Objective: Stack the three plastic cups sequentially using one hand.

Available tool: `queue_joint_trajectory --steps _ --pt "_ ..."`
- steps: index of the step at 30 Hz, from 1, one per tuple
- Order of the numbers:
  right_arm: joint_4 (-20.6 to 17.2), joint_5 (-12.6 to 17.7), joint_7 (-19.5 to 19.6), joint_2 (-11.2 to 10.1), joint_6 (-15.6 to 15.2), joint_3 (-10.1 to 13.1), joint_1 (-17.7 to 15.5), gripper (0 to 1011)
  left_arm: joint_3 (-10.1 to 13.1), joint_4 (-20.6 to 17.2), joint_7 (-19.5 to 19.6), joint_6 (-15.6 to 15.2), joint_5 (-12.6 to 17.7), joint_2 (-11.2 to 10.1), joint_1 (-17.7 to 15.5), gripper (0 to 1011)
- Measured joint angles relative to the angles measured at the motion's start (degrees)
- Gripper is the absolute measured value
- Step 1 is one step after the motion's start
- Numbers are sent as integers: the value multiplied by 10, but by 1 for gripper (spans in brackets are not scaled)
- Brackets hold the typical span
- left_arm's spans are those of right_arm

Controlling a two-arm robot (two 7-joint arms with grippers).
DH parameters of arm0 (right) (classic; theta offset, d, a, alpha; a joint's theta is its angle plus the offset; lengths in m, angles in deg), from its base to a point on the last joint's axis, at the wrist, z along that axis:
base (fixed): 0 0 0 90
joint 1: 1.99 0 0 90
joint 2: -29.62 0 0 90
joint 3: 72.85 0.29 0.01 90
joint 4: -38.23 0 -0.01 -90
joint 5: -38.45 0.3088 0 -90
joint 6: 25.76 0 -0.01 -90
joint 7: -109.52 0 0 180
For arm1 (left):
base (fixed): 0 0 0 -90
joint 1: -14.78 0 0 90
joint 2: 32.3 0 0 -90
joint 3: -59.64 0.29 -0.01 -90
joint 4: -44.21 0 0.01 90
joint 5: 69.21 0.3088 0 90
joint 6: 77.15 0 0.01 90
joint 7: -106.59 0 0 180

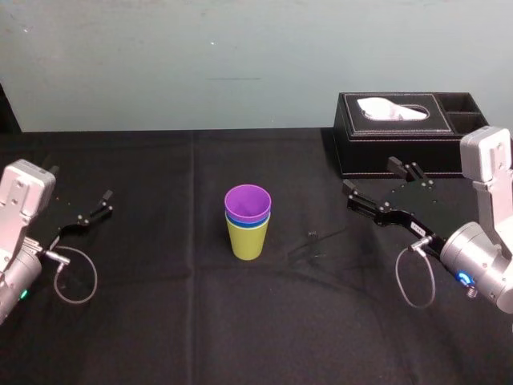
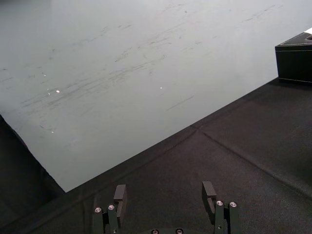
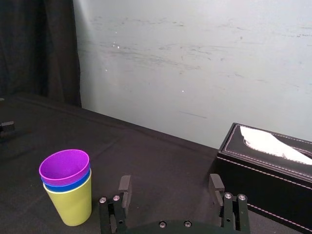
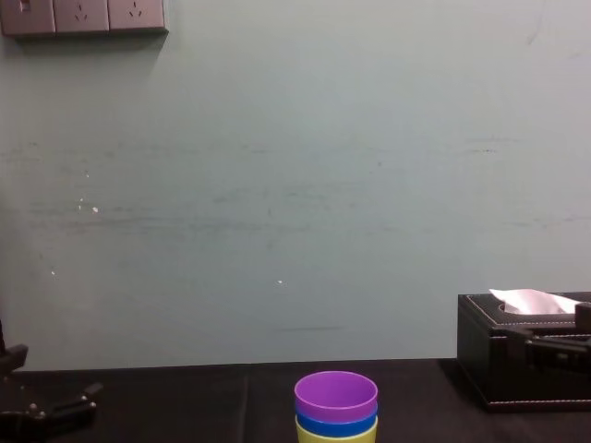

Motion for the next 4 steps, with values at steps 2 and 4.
queue_joint_trajectory --steps 2,4 --pt "0 0 0 0 0 0 0 1003 0 0 0 0 0 0 0 1010" --pt "0 0 0 0 0 0 0 1002 0 0 0 0 0 0 0 1010"
